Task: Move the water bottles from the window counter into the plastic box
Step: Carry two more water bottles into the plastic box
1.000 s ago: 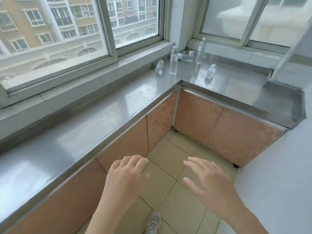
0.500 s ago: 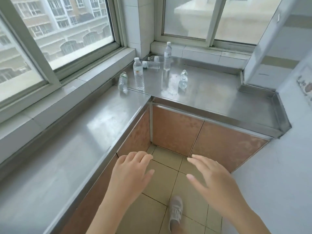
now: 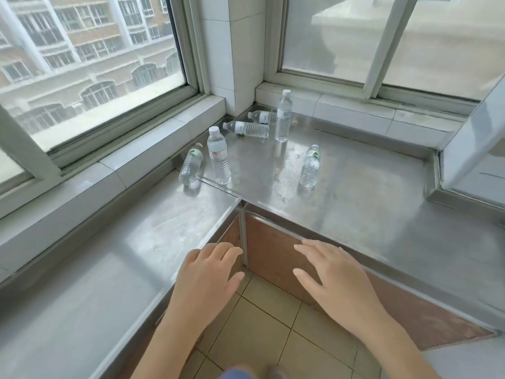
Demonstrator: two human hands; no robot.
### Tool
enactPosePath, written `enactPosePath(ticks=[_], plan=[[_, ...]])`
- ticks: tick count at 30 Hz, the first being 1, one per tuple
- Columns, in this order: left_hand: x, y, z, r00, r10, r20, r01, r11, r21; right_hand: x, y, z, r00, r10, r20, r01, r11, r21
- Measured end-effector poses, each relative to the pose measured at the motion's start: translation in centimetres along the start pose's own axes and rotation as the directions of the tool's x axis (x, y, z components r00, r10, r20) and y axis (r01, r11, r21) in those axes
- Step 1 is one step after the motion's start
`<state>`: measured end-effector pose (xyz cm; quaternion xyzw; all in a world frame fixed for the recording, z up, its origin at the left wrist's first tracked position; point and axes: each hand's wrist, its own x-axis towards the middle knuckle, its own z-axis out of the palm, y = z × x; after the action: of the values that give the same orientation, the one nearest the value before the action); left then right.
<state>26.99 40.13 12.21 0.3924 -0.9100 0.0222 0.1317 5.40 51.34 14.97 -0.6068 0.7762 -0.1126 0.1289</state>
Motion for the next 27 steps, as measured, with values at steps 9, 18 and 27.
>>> enactPosePath(ticks=[9,18,27], plan=[[13.2,-3.0,4.2,0.998,-0.048,-0.032,0.048,0.999,-0.005,12.6,3.6,-0.5,1.000,0.028,0.006,-0.028,0.999,-0.037],[24.0,-10.3,9.5,0.973,-0.201,-0.110,0.203,0.979,0.009,26.5,2.5,-0.8,0.996,-0.034,0.082,0.039,0.998,-0.058],[30.6,-14.3,14.3,0.693,-0.697,0.184,0.681,0.549,-0.485,35.4,1.6,0.8,0.981,-0.043,0.191,0.047,0.999,-0.019]])
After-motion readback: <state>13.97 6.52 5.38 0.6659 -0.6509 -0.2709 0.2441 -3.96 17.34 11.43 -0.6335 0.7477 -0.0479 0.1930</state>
